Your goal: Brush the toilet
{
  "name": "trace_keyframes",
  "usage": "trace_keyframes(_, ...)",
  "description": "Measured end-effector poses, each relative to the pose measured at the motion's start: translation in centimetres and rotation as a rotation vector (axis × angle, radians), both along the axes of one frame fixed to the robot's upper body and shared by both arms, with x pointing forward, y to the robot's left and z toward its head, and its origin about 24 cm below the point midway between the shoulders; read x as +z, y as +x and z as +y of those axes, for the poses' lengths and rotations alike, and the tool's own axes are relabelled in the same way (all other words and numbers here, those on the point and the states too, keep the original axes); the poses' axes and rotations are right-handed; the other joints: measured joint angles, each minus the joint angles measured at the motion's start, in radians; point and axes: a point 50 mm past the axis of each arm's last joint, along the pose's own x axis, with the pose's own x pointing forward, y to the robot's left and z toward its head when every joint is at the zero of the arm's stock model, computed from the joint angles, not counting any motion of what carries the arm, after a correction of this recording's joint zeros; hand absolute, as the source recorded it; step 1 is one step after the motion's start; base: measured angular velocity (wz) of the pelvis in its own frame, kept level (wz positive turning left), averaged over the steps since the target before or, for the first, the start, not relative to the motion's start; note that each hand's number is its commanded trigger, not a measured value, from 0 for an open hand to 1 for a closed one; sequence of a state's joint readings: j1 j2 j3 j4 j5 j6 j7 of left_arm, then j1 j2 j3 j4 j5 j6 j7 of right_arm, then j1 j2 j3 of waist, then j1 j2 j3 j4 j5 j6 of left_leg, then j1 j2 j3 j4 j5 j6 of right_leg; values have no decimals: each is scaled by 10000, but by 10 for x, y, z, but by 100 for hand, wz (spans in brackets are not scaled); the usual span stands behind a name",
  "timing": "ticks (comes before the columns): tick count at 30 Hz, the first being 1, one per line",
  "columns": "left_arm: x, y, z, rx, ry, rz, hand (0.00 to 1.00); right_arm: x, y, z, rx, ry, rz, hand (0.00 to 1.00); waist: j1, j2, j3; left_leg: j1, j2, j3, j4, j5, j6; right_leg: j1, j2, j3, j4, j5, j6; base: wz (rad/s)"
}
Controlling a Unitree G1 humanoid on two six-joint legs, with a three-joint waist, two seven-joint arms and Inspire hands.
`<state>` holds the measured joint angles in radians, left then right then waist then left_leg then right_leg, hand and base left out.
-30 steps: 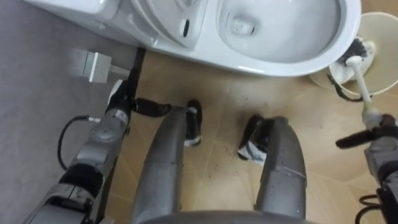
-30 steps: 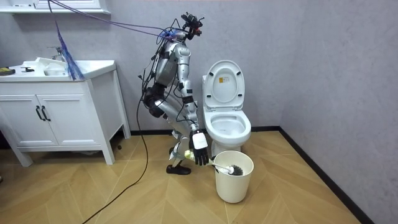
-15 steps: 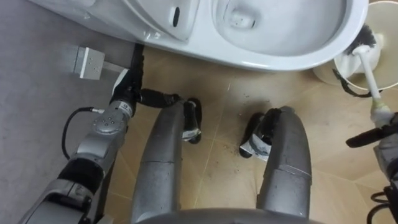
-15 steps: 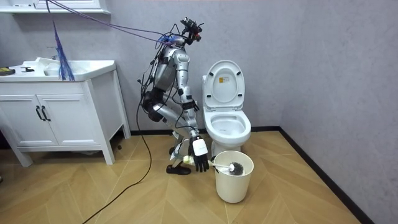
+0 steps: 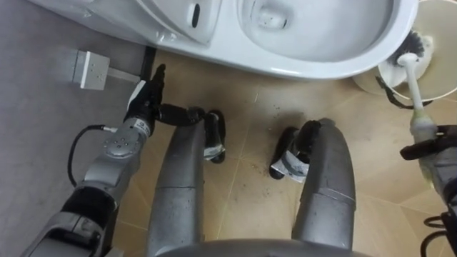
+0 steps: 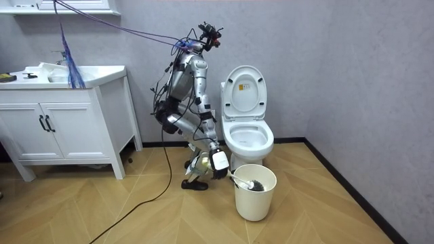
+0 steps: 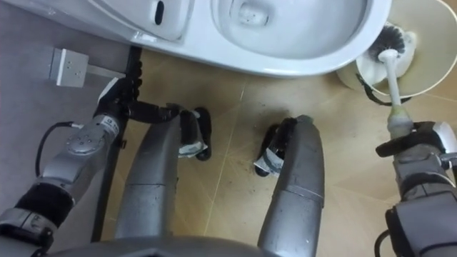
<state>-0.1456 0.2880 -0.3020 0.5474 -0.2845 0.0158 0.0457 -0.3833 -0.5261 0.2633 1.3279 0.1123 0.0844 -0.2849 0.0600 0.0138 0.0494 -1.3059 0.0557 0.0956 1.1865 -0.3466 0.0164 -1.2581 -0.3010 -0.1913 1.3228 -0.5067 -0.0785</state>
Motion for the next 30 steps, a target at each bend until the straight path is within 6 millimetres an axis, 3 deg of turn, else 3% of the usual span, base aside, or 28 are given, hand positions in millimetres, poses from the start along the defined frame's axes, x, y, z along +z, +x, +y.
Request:
trace_keyframes(10, -8, -16, -2, -62, -290, 342, 0, -12, -16, 3, -302, 352, 296, 100, 38, 40, -27, 730, 24, 12, -333, -8, -18, 743, 124, -62, -383, -1, 18, -2)
trace_keyframes(12, -13, -22, -2, -10, -293, 556, 0, -15, -21, 2, -433, 412, 412, 100, 115, 56, -42, 1108, 96, 6, -744, 57, -73, 1123, 319, -104, -876, 162, 76, -13)
trace_keyframes(17, -21, -34, 5, 236, -307, 1007, 0, -23, -36, 3, -800, 640, 652, 100, 128, 55, -48, 2286, 79, 30, -1980, 357, -108, 2303, 477, -337, -2155, 561, 151, -5)
trace_keyframes(22, -28, -44, 12, 444, -210, 1373, 0, -29, -51, 0, -1496, 919, 611, 100, 212, 81, -79, 3747, 40, 94, -3139, 494, -134, 3766, 747, -457, -3407, 805, 362, -4)
trace_keyframes(25, -36, -51, 19, 688, -61, 1803, 0, -30, -59, -2, -1877, 1046, 561, 100, 192, 101, -143, 4692, 3, 92, -3830, 562, -135, 4804, 762, -643, -4209, 934, 470, 1)
trace_keyframes(27, -45, -62, 29, 981, 46, 2288, 0, -34, -68, -3, -2375, 1333, 470, 100, 198, 57, -263, 5494, -30, 110, -4401, 590, -127, 5659, 824, -804, -4885, 1035, 595, 0)
trace_keyframes(30, -54, -80, 41, 1521, 64, 2860, 0, -40, -83, -2, -2992, 1691, 464, 100, 115, -35, -344, 6585, -173, 105, -5212, 707, -104, 6813, 911, -904, -5779, 1161, 812, 10)
